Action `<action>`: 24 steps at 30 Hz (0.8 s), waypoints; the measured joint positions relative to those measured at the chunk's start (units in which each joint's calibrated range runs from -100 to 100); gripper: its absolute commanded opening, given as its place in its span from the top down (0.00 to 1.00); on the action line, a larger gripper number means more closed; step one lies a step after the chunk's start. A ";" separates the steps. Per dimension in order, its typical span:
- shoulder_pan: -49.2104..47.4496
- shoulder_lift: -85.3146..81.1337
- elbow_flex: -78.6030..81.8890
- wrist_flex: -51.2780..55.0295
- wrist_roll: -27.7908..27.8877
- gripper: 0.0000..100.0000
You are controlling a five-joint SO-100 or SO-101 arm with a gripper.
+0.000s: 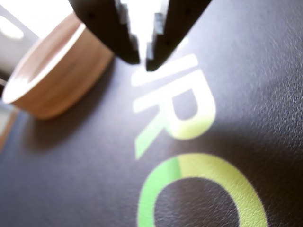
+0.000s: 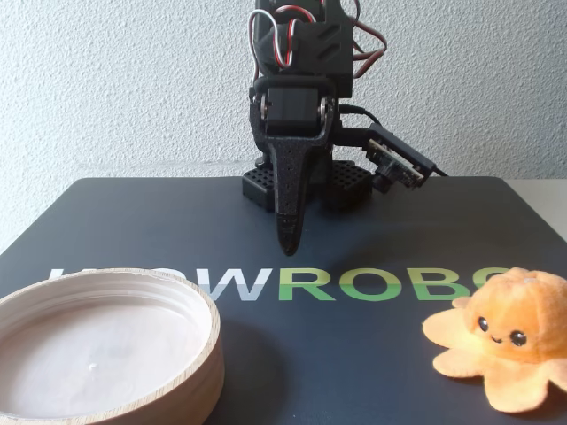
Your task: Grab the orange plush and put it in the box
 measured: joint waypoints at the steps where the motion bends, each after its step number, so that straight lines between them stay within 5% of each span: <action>1: 0.00 0.00 0.00 0.00 0.00 0.99; 24: -0.15 -0.09 0.00 1.12 0.41 0.99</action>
